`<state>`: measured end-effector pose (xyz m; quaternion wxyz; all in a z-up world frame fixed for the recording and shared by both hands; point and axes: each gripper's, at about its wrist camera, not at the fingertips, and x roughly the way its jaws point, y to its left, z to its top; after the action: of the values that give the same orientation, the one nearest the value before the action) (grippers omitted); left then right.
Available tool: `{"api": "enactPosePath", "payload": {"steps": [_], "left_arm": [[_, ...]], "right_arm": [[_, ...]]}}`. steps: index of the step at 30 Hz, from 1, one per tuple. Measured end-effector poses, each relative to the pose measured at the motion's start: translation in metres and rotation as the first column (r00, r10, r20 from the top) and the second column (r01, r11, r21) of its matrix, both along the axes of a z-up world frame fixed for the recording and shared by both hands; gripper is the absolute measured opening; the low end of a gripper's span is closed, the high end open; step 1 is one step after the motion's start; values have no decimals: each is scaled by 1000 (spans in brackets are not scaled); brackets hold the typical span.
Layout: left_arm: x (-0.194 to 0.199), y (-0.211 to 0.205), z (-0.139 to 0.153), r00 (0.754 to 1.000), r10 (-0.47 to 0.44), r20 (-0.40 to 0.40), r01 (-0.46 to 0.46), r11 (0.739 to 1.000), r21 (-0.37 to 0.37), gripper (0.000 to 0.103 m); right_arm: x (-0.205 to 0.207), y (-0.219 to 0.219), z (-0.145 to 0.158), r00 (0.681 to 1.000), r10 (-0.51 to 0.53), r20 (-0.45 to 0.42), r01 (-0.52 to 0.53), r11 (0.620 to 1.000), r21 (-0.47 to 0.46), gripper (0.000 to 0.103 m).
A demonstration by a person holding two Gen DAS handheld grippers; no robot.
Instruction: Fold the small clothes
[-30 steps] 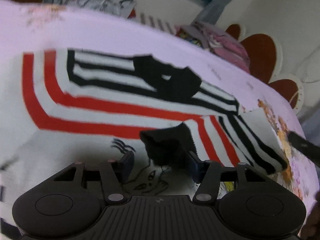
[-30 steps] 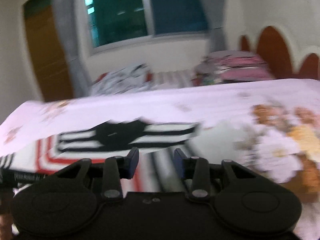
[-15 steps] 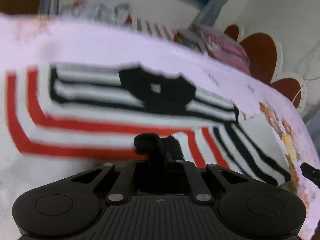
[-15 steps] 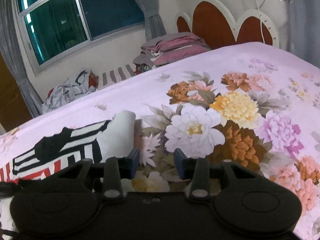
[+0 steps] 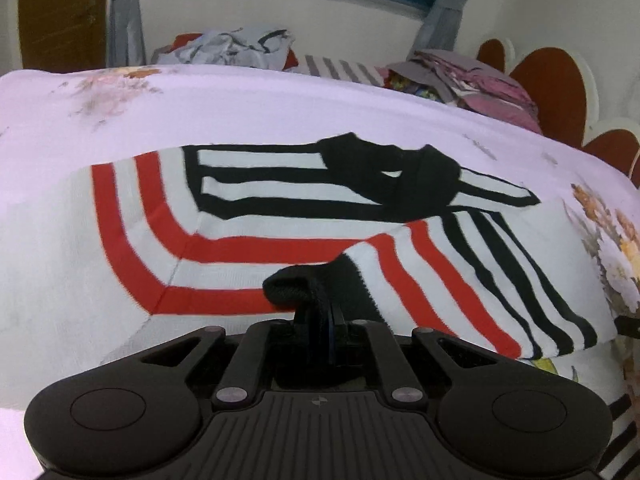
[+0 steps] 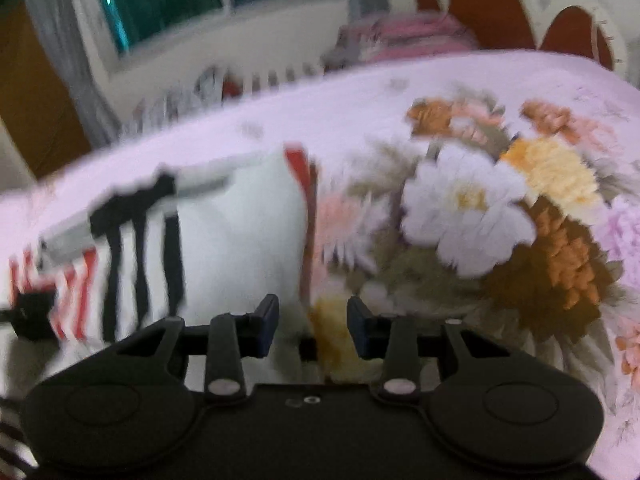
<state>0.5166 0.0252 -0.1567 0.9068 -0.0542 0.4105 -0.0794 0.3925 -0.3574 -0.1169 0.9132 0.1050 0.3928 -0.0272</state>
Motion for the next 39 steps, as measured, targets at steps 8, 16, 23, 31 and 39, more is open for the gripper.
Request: {"api": "enactPosePath", "payload": {"steps": [8, 16, 23, 31, 39], "left_arm": [[17, 5, -7, 1000, 13, -4, -13, 1000, 8, 52], [7, -2, 0, 990, 37, 134, -33, 999, -31, 6], [3, -9, -16, 994, 19, 107, -31, 994, 103, 12], [0, -45, 21, 985, -17, 172, -3, 993, 115, 45], [31, -83, -8, 993, -100, 63, 88, 983, 163, 45]], "right_arm": [[54, -33, 19, 993, 5, 121, -17, 995, 99, 41], [129, -58, -28, 998, 48, 42, -60, 931, 360, 19], [123, -42, -27, 997, 54, 46, -63, 974, 217, 12], [103, 13, -1, 958, 254, 136, -260, 965, 24, 39], [131, 41, -14, 951, 301, 66, -289, 945, -151, 28]]}}
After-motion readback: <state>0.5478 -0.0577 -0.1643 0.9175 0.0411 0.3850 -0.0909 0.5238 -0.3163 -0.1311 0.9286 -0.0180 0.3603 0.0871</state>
